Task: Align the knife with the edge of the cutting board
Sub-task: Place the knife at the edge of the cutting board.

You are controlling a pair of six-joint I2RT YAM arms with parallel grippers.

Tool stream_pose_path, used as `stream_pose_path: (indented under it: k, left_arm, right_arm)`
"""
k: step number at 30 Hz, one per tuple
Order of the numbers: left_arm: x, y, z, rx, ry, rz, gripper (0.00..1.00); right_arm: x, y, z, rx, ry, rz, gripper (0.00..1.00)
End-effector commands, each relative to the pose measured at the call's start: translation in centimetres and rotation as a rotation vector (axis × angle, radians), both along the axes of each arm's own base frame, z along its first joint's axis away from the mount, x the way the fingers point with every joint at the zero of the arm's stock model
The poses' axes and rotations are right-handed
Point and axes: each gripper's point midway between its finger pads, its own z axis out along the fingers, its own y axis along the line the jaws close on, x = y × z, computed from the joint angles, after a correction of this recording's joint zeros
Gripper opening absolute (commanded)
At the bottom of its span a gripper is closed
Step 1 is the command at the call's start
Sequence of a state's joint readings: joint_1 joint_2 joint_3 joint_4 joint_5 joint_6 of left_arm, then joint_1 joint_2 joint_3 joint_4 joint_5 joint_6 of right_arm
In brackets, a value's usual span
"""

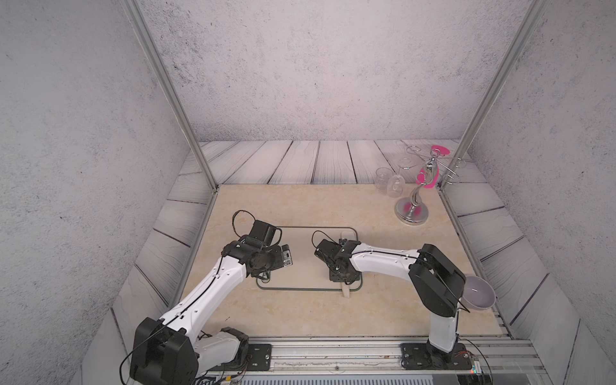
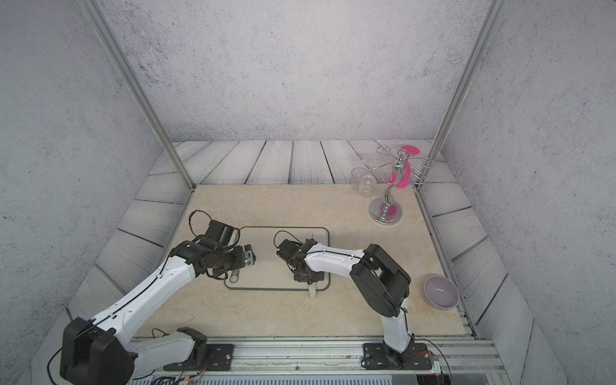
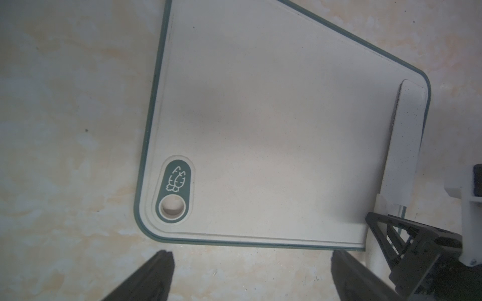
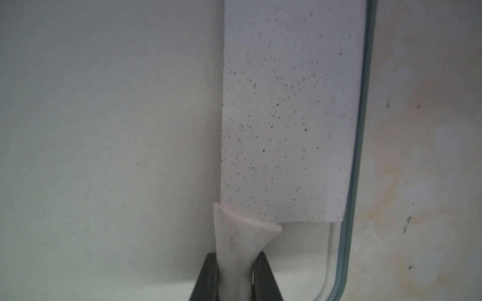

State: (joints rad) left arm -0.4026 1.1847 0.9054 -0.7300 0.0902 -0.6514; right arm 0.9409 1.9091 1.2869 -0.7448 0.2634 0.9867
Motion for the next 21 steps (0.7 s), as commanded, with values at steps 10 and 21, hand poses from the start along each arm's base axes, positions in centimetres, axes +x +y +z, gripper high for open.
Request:
stream_pose_path:
  k: [10, 21]
  left_arm:
    - [0.09, 0.06, 0.97, 0.009, -0.025, -0.007, 1.0]
    - [0.12, 0.05, 0.95, 0.008, -0.027, -0.007, 1.0]
  right_arm:
    - [0.6, -0.81, -0.37, -0.03, -0.002, -0.016, 0.24]
    - [0.63, -0.56, -0.16, -0.023, 0.0, -0.009, 0.39]
